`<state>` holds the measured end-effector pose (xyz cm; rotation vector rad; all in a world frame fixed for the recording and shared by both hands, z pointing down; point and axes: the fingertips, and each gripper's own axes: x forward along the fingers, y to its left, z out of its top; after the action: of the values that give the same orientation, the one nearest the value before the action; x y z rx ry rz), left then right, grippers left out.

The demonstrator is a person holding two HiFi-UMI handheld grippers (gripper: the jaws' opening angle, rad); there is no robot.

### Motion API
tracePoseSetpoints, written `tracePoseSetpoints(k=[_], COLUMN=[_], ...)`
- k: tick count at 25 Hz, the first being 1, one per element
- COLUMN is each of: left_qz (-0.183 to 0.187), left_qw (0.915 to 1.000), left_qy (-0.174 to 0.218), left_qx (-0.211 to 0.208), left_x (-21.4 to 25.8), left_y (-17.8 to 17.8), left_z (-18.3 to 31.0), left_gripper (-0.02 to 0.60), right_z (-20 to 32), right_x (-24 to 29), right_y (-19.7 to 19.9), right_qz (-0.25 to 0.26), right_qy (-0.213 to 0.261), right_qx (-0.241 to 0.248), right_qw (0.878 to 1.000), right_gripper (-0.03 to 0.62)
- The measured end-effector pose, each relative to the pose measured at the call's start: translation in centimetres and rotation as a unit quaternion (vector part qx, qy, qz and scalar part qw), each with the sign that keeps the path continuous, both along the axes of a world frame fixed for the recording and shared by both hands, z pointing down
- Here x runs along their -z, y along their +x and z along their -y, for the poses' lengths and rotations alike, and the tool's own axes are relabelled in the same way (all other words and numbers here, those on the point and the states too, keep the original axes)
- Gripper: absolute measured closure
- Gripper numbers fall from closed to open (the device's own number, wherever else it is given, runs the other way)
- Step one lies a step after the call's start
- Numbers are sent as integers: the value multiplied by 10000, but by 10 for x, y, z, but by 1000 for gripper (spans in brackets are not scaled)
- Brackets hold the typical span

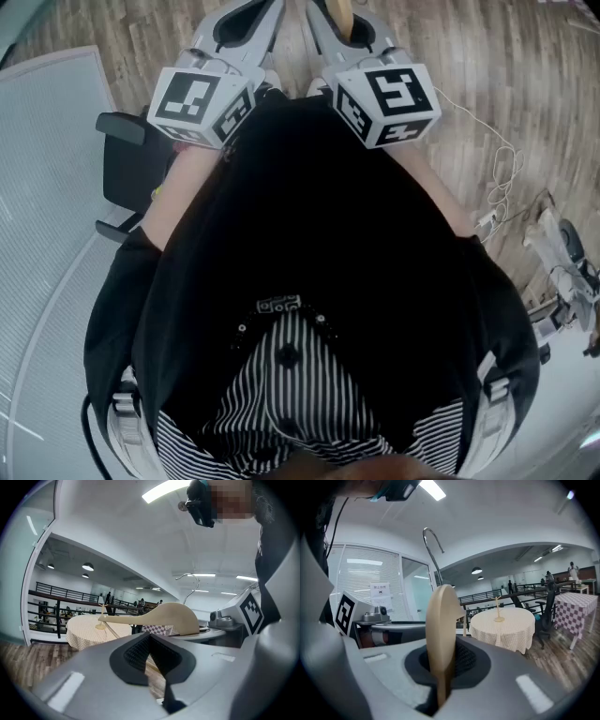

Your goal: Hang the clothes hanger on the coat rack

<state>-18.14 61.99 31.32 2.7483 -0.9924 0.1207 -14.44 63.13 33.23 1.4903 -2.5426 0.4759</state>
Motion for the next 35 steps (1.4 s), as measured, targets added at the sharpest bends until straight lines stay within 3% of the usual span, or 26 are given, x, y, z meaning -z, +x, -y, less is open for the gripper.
tracePoseSetpoints(k=[13, 17, 20, 25, 30, 35], left_qz=[126, 115, 268, 257, 34, 186], left_qw=[9999, 9997, 9974, 9986, 9988, 9989], left_qy=[-56, -84, -131, -69, 20, -11], left_qx=[-77, -191, -651, -464, -478, -428], left_x=[3, -5, -5, 18, 31, 15], left_y=[37, 34, 61, 93, 123, 136], left_z=[14, 27, 30, 46, 40, 54], left_gripper=[584, 584, 584, 584, 584, 584], right_z=[16, 27, 29, 26, 31, 49], right_x=[-1, 10, 25, 40, 32, 15], right_y=[39, 41, 76, 137, 166, 168], right_qz=[279, 612, 955, 1069, 1371, 1443], right_qy=[-212, -129, -139, -131, -228, -392], right_qx=[6, 404, 834, 1091, 929, 816], right_qw=[9994, 9972, 9918, 9882, 9859, 9854], right_gripper=[592, 592, 592, 592, 592, 592])
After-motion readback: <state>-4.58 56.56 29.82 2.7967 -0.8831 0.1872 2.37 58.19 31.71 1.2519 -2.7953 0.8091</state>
